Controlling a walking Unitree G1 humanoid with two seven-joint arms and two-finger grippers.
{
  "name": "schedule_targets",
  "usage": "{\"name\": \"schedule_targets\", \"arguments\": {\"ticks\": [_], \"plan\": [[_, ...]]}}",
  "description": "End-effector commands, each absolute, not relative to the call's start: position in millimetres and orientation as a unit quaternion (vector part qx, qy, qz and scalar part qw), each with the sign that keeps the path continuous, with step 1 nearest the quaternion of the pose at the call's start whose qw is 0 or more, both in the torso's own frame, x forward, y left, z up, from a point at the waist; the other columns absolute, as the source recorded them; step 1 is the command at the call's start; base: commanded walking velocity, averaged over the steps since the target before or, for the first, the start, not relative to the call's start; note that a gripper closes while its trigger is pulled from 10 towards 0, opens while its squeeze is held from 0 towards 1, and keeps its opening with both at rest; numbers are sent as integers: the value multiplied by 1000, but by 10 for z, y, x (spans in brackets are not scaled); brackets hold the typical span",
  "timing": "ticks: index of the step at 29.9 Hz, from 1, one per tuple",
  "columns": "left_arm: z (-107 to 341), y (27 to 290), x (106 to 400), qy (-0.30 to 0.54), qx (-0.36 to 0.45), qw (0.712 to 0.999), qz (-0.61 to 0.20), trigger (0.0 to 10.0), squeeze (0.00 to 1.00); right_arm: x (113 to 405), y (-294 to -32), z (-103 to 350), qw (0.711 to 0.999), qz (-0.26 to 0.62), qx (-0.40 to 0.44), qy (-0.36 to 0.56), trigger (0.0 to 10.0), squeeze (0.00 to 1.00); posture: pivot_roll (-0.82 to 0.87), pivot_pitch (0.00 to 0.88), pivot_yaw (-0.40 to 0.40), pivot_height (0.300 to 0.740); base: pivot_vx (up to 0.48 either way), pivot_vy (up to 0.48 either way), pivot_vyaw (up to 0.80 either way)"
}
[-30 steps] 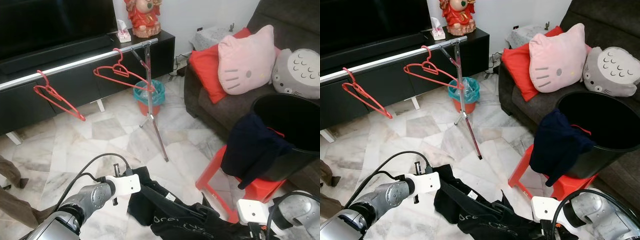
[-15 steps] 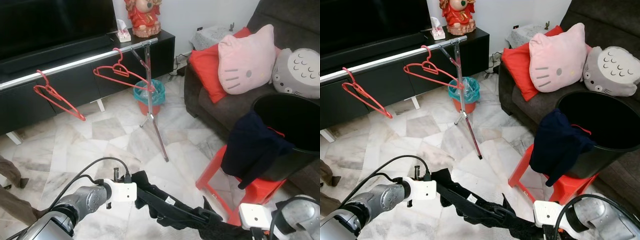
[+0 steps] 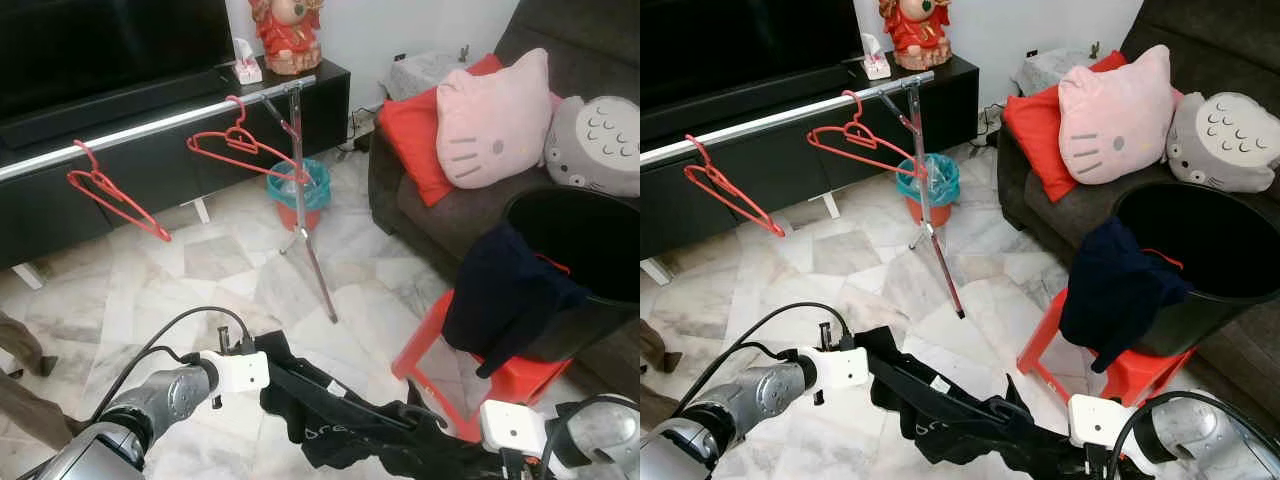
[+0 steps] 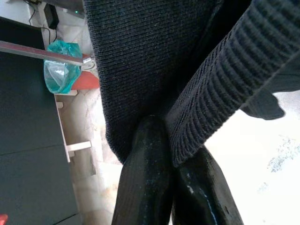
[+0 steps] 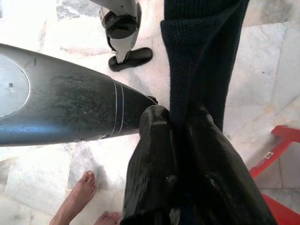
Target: Hang hanger
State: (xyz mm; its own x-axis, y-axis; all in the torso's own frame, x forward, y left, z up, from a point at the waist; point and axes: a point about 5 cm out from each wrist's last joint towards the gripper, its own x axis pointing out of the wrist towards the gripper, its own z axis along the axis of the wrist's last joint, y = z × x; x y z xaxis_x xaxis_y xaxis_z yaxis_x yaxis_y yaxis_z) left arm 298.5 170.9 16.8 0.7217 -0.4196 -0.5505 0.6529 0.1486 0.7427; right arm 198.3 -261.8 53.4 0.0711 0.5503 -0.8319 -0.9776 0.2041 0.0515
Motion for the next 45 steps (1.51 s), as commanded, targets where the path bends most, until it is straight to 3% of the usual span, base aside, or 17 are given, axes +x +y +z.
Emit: {"name": "schedule_targets", "arguments": {"ticks": [1, 3, 8, 16, 19, 23, 31, 34, 37, 38, 40, 45], "plan": [[410, 2288, 3123, 135, 561, 780, -243, 10000, 0, 1768, -2884, 375, 641, 534, -284, 473, 0, 0, -86, 28, 56, 740, 0, 0, 0], [541, 2215, 3210, 94, 533, 810, -227, 10000, 0, 1738, -2790, 294, 636, 543, -278, 472, 0, 0, -81, 27, 54, 740, 0, 0, 0], [718, 2092, 3326, 50, 485, 845, -221, 10000, 0, 1740, -2683, 135, 637, 537, -288, 472, 0, 0, -80, 25, 55, 740, 0, 0, 0], [764, 1997, 3362, 32, 499, 832, -241, 10000, 0, 1759, -2679, 56, 632, 520, -310, 484, 0, 0, -85, 35, 53, 740, 0, 0, 0], [760, 1997, 3367, 32, 504, 831, -235, 10000, 0, 1778, -2621, 44, 663, 507, -294, 466, 0, 0, -86, 37, 50, 740, 0, 0, 0], [732, 2040, 3375, 44, 527, 822, -213, 10000, 0, 1682, -2567, -49, 654, 506, -283, 485, 0, 0, -85, 39, 50, 740, 0, 0, 0], [752, 2098, 3407, 54, 545, 815, -191, 10000, 0, 1670, -2460, -106, 698, 485, -259, 460, 0, 0, -87, 42, 53, 740, 0, 0, 0], [734, 2097, 3407, 60, 544, 816, -184, 10000, 0, 1712, -2429, -99, 715, 475, -265, 439, 0, 0, -87, 42, 55, 740, 0, 0, 0], [635, 1996, 3349, 67, 515, 829, -207, 10000, 0, 2011, -2312, -9, 787, 420, -288, 348, 0, 0, -87, 40, 60, 740, 0, 0, 0], [635, 1996, 3349, 67, 515, 829, -207, 10000, 0, 2011, -2312, -9, 787, 420, -288, 348, 0, 0, -87, 40, 60, 740, 0, 0, 0], [561, 1919, 3298, 72, 501, 830, -234, 10000, 0, 2195, -2172, 134, 845, 387, -251, 269, 0, 0, -83, 38, 63, 740, 0, 0, 0], [507, 1874, 3266, 81, 507, 819, -258, 10000, 0, 2329, -2136, 295, 892, 345, -210, 205, 0, 0, -87, 40, 71, 740, 0, 0, 0]]}}
